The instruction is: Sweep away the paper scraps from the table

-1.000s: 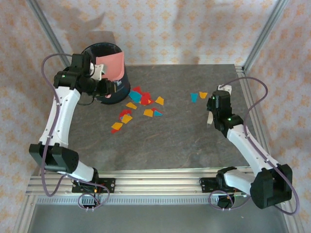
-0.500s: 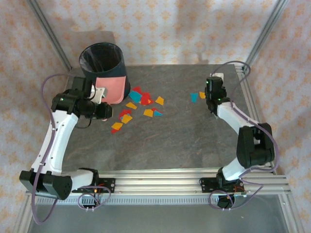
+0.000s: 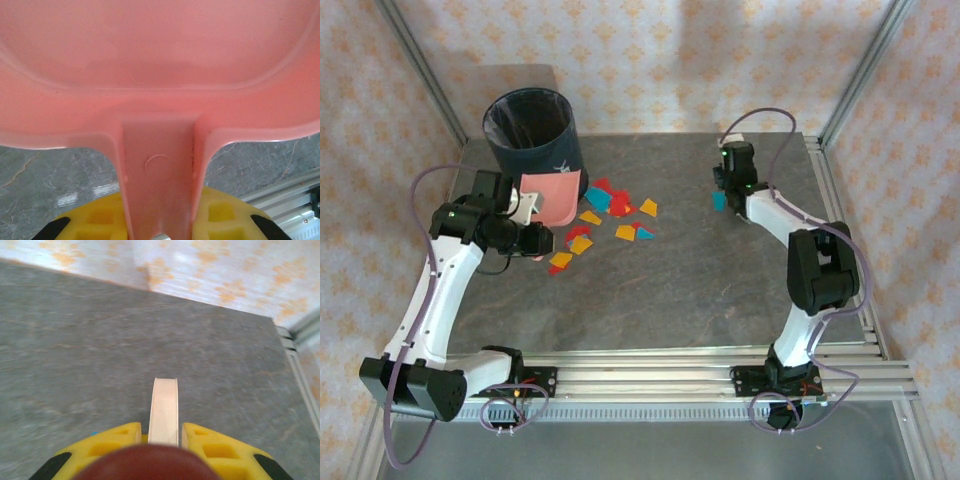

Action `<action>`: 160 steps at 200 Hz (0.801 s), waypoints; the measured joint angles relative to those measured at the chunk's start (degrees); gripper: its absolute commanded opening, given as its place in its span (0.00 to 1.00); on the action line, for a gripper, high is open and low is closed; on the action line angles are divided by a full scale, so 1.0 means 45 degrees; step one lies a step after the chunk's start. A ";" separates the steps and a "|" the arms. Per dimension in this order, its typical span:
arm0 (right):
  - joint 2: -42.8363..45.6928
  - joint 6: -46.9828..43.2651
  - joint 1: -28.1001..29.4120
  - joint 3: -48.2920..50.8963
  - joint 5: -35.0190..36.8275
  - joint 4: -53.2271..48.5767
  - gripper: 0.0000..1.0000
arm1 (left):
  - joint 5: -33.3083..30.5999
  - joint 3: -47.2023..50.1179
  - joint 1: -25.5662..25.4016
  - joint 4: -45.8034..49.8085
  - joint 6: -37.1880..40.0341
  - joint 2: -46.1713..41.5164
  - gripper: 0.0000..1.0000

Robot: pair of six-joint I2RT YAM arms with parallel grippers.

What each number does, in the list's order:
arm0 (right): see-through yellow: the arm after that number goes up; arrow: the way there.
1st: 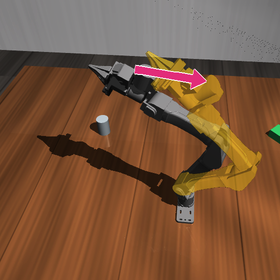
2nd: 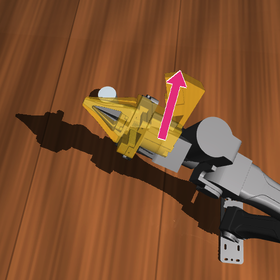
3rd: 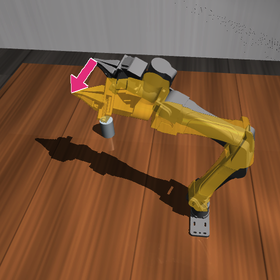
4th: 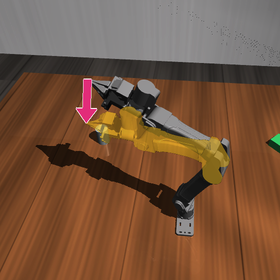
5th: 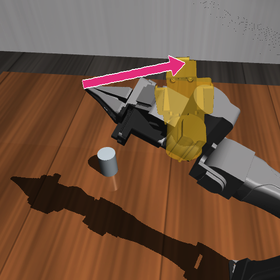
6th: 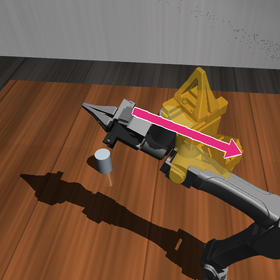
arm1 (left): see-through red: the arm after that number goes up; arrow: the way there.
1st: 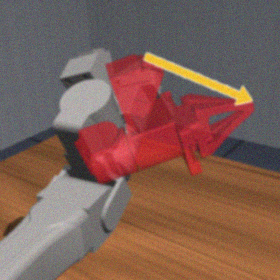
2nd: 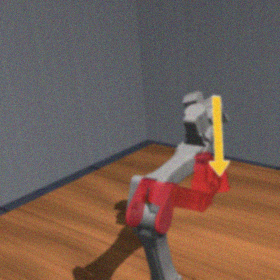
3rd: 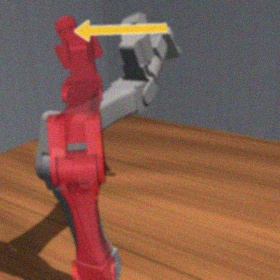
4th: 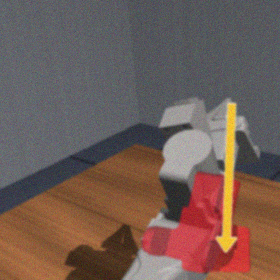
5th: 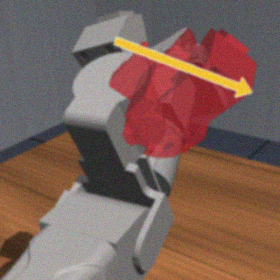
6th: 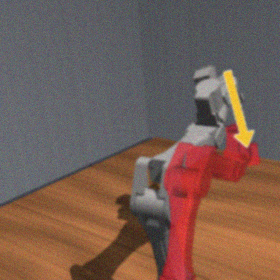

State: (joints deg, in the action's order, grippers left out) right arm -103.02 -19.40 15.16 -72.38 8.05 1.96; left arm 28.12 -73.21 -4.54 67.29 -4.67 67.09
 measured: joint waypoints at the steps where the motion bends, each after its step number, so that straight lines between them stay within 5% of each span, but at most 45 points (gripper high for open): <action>1: 0.0000 -0.0019 0.0019 0.0000 -0.0005 -0.0005 0.00 | 0.0000 0.0005 -0.0005 -0.0005 0.0000 0.0000 0.00; 110: 0.2613 -0.0748 0.2327 0.1535 -0.3138 -0.2093 0.00 | 0.0340 0.0491 -0.0058 -0.0593 -0.0291 0.0005 0.00; 160: 0.3696 0.0267 0.2458 0.1700 -0.2234 -0.2837 0.00 | 0.0374 0.0544 -0.0083 -0.0631 -0.0301 0.0005 0.00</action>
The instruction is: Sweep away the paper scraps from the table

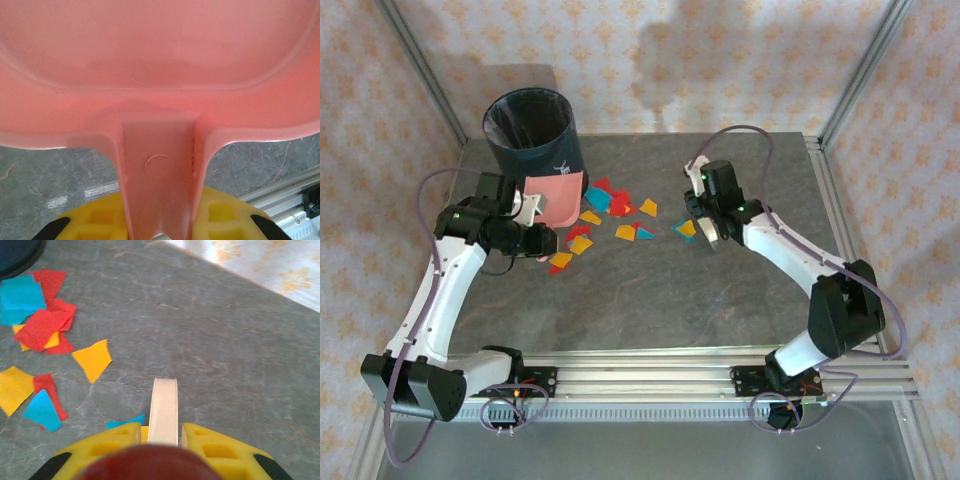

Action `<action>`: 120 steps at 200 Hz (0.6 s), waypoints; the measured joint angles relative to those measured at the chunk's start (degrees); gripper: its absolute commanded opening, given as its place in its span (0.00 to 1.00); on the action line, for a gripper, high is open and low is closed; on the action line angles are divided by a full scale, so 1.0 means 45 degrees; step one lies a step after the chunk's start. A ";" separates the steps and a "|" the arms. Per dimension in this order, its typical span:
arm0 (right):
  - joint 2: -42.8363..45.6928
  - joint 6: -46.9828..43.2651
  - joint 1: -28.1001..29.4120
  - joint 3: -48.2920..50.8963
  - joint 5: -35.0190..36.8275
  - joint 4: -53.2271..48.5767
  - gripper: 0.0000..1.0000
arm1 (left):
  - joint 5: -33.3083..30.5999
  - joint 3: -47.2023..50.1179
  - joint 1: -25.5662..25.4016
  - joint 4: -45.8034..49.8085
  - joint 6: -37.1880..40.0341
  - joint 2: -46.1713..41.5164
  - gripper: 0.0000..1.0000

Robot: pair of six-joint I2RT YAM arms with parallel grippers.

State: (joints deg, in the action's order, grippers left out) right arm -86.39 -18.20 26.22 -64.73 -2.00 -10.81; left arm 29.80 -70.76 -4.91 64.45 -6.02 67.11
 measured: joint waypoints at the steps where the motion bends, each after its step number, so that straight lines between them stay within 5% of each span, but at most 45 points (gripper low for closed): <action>1: 0.0029 0.0063 0.0000 0.0000 0.0083 -0.0010 0.00 | 0.0000 0.0000 0.0000 0.0000 0.0005 0.0000 0.00; 41: 0.0704 0.1758 -0.0015 -0.0160 0.1015 -0.0194 0.00 | 0.0000 0.0005 0.0000 0.0000 -0.0005 0.0000 0.00; 120: 0.0583 0.8077 -0.0015 0.0087 -0.0248 0.2501 0.00 | 0.0044 0.0015 -0.0083 -0.0005 -0.0024 0.0000 0.00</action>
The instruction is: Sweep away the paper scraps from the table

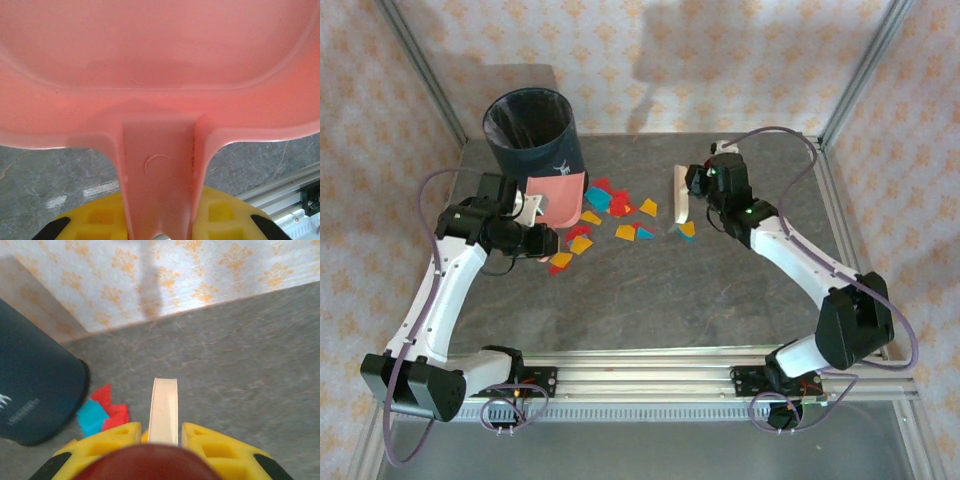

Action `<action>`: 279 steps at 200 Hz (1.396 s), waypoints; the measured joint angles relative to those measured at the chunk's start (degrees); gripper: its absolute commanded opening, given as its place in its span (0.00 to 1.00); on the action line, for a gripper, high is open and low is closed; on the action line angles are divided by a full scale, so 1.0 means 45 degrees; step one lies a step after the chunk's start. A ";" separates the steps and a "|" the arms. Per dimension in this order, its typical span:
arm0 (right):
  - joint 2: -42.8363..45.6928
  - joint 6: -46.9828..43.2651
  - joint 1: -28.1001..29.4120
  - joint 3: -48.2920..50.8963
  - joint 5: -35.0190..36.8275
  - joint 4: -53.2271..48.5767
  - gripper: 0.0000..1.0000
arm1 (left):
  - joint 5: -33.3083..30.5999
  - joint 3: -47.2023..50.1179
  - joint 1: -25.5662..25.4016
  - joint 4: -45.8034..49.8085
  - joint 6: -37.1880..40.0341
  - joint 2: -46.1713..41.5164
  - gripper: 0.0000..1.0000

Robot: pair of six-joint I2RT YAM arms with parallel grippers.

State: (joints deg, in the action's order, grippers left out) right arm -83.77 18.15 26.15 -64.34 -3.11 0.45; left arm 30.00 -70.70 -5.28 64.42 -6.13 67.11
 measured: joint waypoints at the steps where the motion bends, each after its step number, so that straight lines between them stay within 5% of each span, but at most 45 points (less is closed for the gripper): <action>1: -0.0019 0.0068 0.0000 0.0000 -0.0015 0.0029 0.00 | 0.0000 0.0000 0.0000 0.0000 0.0000 0.0000 0.00; 55: -0.2584 0.3167 0.0019 -0.0058 -0.1078 0.1627 0.00 | -0.0005 0.0000 0.0000 0.0000 0.0005 0.0005 0.00; 122: -0.4639 0.4303 0.0219 -0.1069 -0.2001 0.2259 0.00 | -0.0005 0.0151 0.0000 -0.0024 0.0005 0.0005 0.00; 188: -0.4410 0.3555 0.0243 -0.0947 -0.0835 0.1214 0.00 | -0.0005 0.0330 0.0000 -0.0053 0.0039 0.0005 0.00; 279: -0.1224 0.0432 0.0238 0.0034 0.2113 -0.1496 0.00 | 0.0000 0.0418 0.0000 -0.0102 0.0034 0.0005 0.00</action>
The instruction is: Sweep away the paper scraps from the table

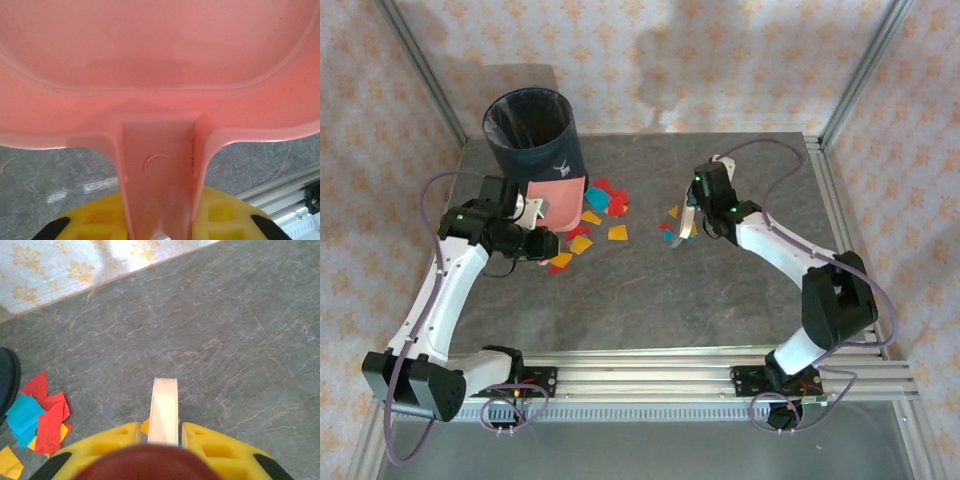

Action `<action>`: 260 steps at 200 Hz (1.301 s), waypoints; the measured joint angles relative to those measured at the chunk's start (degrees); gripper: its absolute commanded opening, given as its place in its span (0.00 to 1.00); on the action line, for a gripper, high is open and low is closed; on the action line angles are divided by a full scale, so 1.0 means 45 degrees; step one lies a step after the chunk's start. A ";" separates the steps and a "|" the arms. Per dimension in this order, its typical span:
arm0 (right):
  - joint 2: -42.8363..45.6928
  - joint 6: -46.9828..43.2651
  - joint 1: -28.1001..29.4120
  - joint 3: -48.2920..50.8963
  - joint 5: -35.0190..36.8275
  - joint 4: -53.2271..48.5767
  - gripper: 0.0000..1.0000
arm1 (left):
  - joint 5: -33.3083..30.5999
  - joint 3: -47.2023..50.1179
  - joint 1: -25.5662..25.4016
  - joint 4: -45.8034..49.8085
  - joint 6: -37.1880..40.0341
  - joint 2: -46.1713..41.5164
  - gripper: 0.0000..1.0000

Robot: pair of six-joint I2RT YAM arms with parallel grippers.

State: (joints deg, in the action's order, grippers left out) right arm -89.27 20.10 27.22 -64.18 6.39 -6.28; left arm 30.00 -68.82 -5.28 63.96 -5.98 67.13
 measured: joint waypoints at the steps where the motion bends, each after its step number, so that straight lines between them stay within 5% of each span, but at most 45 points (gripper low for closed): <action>1: 0.0015 -0.0019 0.0000 0.0005 0.0000 0.0000 0.00 | 0.0000 0.0000 0.0000 0.0005 0.0000 0.0000 0.00; 77: 0.0359 -0.0087 0.0000 -0.0121 -0.3045 0.1083 0.00 | 0.0000 0.0000 -0.0005 0.0000 0.0000 -0.0005 0.00; 141: -0.3094 0.1195 0.0510 -0.2079 -0.5406 0.3045 0.00 | 0.0000 0.0000 -0.0083 0.0000 0.0000 -0.0005 0.00; 260: -0.4881 0.1379 0.0690 -0.2851 -0.5197 0.3152 0.00 | -0.0005 0.0000 -0.0083 0.0010 0.0010 -0.0005 0.00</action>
State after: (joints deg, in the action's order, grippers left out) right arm -111.24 26.30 30.33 -77.01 -16.99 7.90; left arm 29.98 -68.82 -5.65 64.01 -5.93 67.11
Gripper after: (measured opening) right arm 0.222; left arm 0.231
